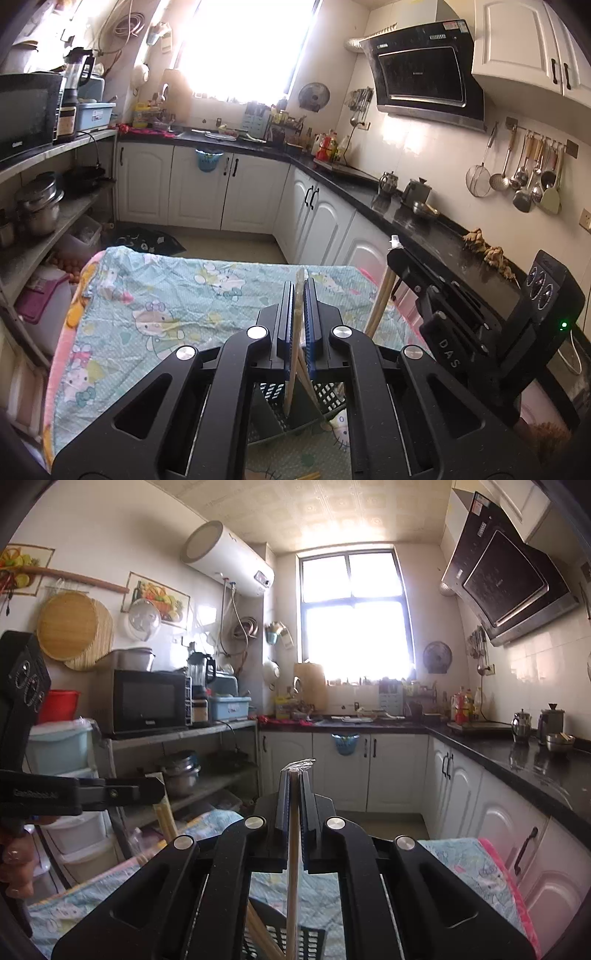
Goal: Organize utensils
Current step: 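Lower the chopsticks into the basket and open both tools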
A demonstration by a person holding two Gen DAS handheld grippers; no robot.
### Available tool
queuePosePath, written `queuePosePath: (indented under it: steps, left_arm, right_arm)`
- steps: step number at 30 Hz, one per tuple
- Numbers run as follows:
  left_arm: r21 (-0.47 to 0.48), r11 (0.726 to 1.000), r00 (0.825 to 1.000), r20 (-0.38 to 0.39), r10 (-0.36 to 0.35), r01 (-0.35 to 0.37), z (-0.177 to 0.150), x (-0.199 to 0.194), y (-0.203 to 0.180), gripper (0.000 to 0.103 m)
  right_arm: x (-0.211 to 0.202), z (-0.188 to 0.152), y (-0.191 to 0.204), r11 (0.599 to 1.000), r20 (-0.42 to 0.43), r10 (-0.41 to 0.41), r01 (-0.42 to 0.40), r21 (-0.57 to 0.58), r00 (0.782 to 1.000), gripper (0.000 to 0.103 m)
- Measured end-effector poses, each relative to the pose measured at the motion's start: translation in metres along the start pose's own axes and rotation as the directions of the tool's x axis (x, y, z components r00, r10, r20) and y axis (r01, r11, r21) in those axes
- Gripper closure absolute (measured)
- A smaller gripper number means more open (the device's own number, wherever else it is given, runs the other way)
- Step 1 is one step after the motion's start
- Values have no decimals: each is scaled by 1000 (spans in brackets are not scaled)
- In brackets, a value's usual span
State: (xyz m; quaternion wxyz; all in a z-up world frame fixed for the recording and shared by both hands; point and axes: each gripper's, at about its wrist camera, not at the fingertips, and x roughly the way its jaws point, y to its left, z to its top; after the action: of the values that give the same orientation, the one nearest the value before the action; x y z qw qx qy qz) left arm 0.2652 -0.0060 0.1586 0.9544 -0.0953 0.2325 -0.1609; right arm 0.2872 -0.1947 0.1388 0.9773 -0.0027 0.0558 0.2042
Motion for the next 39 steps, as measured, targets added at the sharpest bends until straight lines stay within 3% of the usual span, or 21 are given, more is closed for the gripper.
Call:
queuePosePath:
  steps: [12,15,16,21,31,37,39]
  left_arm:
    - [4,1000,999,-50,3,-3,-24,19,-1,100]
    - [8,1000,998,-54,12,-12,-27,19,-1,99]
    - [11,1000,998,-55,17,-16,-28,19,-1,95]
    - [20,999,998,-45,34,-33,-31,12,-2,72]
    - [6,997,997,-4,71,-71,-31,-14,2,27]
    - [-5,997,997,16,79,-79,-34,-32,4,11]
    - [-10,997,997,22,80,-80,-36,-37,5,11]
  right_arm:
    - [12,-32,-8,998,-76,-45,47,36,996,97]
    - [13,-37,-11,997,-107,-54,60,52,993,84]
    - [12,-39,-12,996,-114,-56,63,56,992,79]
    - [7,-41,-13,996,-153,-55,66,67,987,74]
    - [-18,-43,-9,996,-199,-64,75,49,978,47]
    - [-32,-45,-6,996,-226,-62,76,52,972,40]
    - [-36,-45,-6,996,-230,-60,74,54,971,39]
